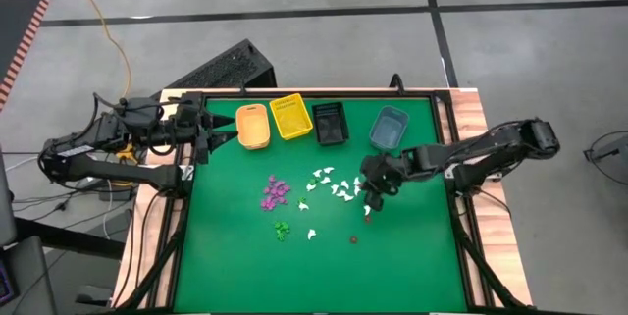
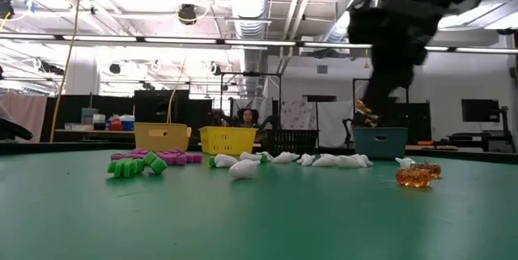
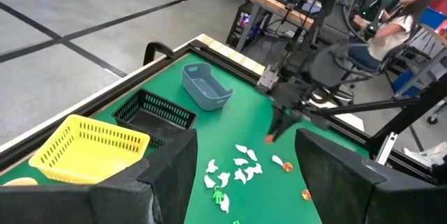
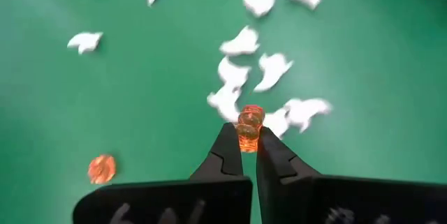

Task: Sort Halloween decoration
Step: Put the orange pumpkin toy into the orange bin

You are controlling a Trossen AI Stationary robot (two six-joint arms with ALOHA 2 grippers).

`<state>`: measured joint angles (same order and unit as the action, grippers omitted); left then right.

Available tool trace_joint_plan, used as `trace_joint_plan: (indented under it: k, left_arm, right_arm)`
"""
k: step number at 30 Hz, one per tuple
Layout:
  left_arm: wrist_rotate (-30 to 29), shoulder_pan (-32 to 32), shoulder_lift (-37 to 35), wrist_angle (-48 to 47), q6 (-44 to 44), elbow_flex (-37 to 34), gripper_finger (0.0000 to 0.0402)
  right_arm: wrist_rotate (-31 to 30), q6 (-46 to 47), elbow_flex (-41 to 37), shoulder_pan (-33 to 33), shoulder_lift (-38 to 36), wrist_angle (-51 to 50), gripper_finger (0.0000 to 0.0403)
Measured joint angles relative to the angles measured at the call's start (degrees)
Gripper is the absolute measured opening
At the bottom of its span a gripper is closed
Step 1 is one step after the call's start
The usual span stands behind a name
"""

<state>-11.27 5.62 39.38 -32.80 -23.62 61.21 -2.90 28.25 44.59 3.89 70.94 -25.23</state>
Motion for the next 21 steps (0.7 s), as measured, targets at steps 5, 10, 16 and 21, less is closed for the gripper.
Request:
trace_joint_plan:
  k: [5, 10, 16, 21]
  left_arm:
    - [-0.09, -0.01, 0.00, 0.00, -0.02, 0.00, 0.0231]
    - [-0.94, 0.01, -0.01, 0.02, -0.08, -0.02, 0.0231]
    - [-1.49, 0.01, -0.02, 0.07, -0.62, -0.02, 0.0231]
    - [-1.86, 0.01, -0.02, 0.13, -1.19, -0.02, 0.0231]
  right_arm:
    - [-0.02, -7.03, 4.60, -5.99, 1.84, 0.64, 0.0009]
    - [-0.04, -14.46, 13.36, -11.75, 8.39, 4.72, 0.0009]
    - [1.61, -25.69, 30.26, -14.70, 23.35, 5.79, 0.0010]
    - [8.03, -31.67, 45.97, -15.89, 36.46, 5.67, 0.0010]
